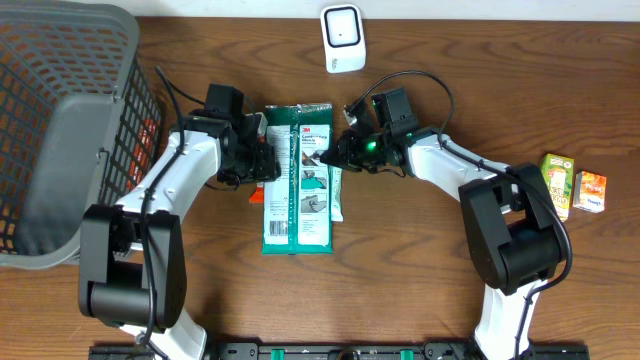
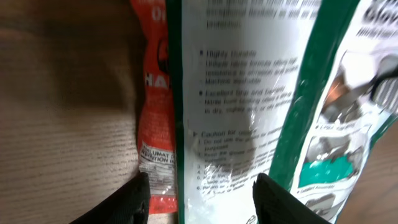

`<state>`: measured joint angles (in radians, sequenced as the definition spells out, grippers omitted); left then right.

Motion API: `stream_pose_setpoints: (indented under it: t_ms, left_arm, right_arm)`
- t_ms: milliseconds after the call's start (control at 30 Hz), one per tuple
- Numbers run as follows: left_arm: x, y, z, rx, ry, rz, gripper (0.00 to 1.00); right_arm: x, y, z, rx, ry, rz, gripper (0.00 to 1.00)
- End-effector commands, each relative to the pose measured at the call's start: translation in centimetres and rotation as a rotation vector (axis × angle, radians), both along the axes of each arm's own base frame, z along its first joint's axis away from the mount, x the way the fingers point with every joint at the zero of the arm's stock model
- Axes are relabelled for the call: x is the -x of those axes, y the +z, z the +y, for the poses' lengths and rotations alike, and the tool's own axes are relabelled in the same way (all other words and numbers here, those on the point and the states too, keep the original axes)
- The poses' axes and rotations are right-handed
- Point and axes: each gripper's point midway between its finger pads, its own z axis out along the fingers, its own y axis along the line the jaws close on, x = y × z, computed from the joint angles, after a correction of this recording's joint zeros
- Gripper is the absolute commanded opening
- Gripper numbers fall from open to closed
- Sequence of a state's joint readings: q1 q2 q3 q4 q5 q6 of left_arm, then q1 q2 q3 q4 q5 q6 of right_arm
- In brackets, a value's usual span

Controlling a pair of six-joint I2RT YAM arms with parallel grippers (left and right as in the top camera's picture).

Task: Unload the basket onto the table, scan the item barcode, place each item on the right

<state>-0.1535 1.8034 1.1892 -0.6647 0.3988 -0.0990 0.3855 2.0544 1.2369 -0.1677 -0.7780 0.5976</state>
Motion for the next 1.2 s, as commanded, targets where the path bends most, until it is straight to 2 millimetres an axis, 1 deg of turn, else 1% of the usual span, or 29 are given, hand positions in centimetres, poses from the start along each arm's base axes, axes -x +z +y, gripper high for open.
stream_pose_setpoints:
  t_ms: [0, 167, 300, 400, 567, 600, 700, 767, 800, 833, 933, 1000, 1067, 1167]
  left_arm:
    - [0.9, -1.1, -0.2, 0.005, -0.06, 0.032, 0.55]
    - [1.2, -1.5, -0.7, 0.029, -0.068, 0.053, 0.55]
    - [1.5, -2.5, -0.8, 0.032, -0.069, 0.084, 0.55]
    - [1.6, -2.5, -1.3, 0.064, -0.073, 0.097, 0.54]
    - [1.5, -2.2, -1.3, 0.069, -0.072, 0.089, 0.31]
    - [1.5, -2.2, -1.3, 0.069, -0.072, 0.089, 0.28]
    - [1.6, -2.2, -1.3, 0.069, -0.072, 0.094, 0.25]
    - [1.6, -2.2, -1.3, 0.068, -0.072, 0.095, 0.19]
    - [1.6, -2.2, -1.3, 0.068, -0.072, 0.095, 0.12]
    - [1.6, -2.2, -1.3, 0.069, -0.072, 0.093, 0.08]
    - [1.5, -2.2, -1.3, 0.069, -0.071, 0.089, 0.07]
    - [1.4, -2.2, -1.3, 0.069, -0.07, 0.089, 0.07]
    - [1.4, -2.1, -1.3, 0.073, -0.061, 0.093, 0.07]
    - [1.4, -1.5, -2.1, 0.15, -0.062, 0.095, 0.07]
  right_arm:
    - [-0.4, 0.6, 0.3, -0.002, 0.013, -0.034, 0.01]
    - [-0.6, 0.5, 0.2, 0.006, 0.007, -0.037, 0.01]
    - [-0.5, 0.5, 0.2, 0.006, 0.007, -0.036, 0.01]
    - [-0.6, 0.5, 0.2, 0.006, 0.007, -0.036, 0.01]
    - [-0.6, 0.5, 0.2, 0.006, 0.007, -0.036, 0.01]
    - [-0.6, 0.5, 0.2, 0.006, 0.007, -0.036, 0.01]
    - [-0.6, 0.5, 0.2, 0.006, 0.007, -0.036, 0.01]
    - [-0.6, 0.5, 0.2, 0.005, 0.007, -0.037, 0.01]
    - [-0.6, 0.5, 0.2, 0.005, 0.007, -0.037, 0.02]
    - [-0.5, 0.6, 0.3, 0.001, 0.01, -0.037, 0.07]
    - [-0.1, 1.0, 0.6, -0.029, 0.065, -0.066, 0.27]
    - [0.4, 1.4, 0.9, -0.055, 0.102, -0.078, 0.36]
    - [0.7, 1.7, 1.0, -0.076, 0.117, -0.07, 0.38]
    - [1.1, 2.0, 1.3, -0.104, 0.136, -0.06, 0.38]
